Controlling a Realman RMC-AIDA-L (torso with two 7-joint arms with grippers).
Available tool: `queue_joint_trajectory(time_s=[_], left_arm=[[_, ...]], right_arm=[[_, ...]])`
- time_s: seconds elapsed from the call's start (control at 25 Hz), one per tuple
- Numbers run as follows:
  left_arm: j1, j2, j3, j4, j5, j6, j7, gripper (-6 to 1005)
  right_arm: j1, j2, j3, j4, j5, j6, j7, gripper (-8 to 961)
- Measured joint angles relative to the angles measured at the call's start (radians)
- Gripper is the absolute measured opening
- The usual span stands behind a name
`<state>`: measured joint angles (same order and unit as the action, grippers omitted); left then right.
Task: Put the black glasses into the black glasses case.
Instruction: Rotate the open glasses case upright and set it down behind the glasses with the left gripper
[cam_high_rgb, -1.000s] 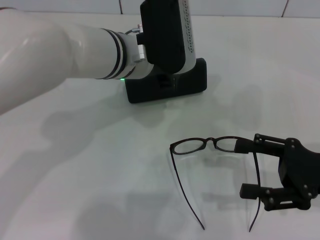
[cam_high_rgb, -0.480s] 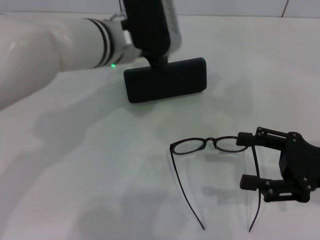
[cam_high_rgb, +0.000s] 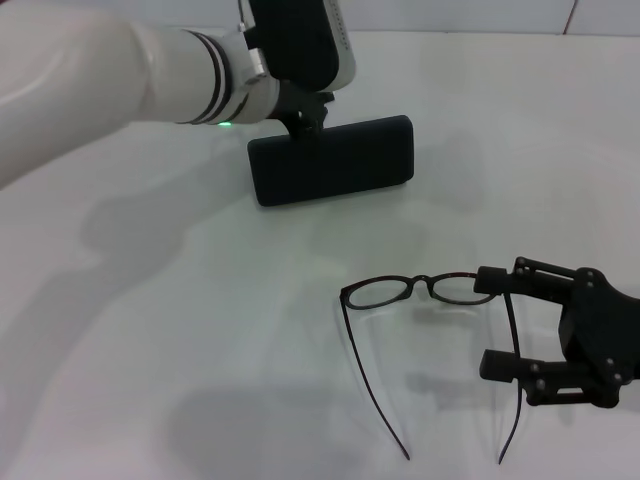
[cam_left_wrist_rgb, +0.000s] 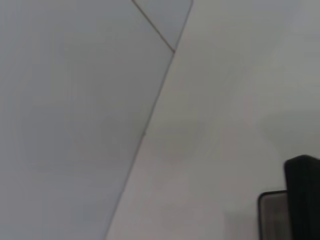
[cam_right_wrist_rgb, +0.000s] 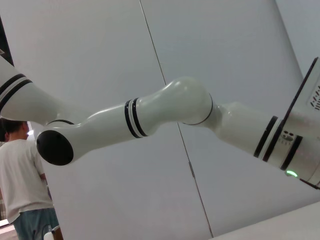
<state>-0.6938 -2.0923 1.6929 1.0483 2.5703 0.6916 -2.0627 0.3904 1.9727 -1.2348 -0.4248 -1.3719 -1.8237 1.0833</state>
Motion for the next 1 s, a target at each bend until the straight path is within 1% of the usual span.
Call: queue_joint_trajectory(time_s=[0.24,0.48,0.72,1.0], left_arm=[[-0.029,0.002,-0.066,0.023,-0.030,0.134,0.002,24],[-0.036,0.004,-0.072,0.049,-0.023,0.243,0.001,24],[-0.033,0.004,-0.079,0.081,-0.024,0.291,0.000,25],[-0.029,0.003,-0.099,0.149,-0.031,0.431,0.003,25]], right_arm=[[-0.001,0.002,0.000,0.000,0.000,0.000,0.000,843],[-0.001,0.004,0.000,0.007,0.000,0.000,-0.001,843],[-0.003,0.007,0.000,0.009,0.000,0.000,-0.002,844],[-0.009,0.012,0.000,0.009,-0.001,0.000,-0.002,844]])
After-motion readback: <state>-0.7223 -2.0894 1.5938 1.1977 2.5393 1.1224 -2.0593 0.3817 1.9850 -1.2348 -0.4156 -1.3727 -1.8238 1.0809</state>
